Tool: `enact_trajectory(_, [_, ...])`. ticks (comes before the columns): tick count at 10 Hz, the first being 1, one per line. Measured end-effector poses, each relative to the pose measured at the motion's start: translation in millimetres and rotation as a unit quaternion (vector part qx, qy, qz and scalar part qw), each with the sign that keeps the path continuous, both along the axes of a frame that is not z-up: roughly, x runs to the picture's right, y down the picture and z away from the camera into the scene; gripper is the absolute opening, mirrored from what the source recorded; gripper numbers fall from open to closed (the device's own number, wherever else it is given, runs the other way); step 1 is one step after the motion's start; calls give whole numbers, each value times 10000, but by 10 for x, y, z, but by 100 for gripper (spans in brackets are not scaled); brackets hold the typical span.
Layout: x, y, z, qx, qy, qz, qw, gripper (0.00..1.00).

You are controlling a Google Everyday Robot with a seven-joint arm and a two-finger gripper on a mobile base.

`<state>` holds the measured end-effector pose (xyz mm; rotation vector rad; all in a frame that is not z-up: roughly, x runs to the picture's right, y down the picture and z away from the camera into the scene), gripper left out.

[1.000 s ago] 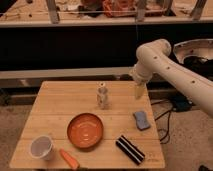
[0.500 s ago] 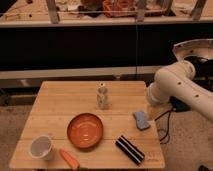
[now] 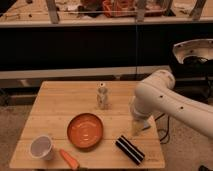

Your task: Move the arm in a circular motion

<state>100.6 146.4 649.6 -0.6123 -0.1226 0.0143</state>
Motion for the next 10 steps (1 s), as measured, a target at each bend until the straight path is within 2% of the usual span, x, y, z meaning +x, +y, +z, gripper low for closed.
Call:
enact_trajectory(3, [-710, -12, -4, -296, -440, -438, 9976, 80])
enact_trajectory(5, [-1281, -88, 21, -469, -806, -867, 9919, 80])
enact_trajectory(7, [-1706, -269, 74, -459, -1032, -1216, 9861, 80])
enact_trajectory(10, [-1944, -600, 220, -228, -1071, -1440, 9835, 80])
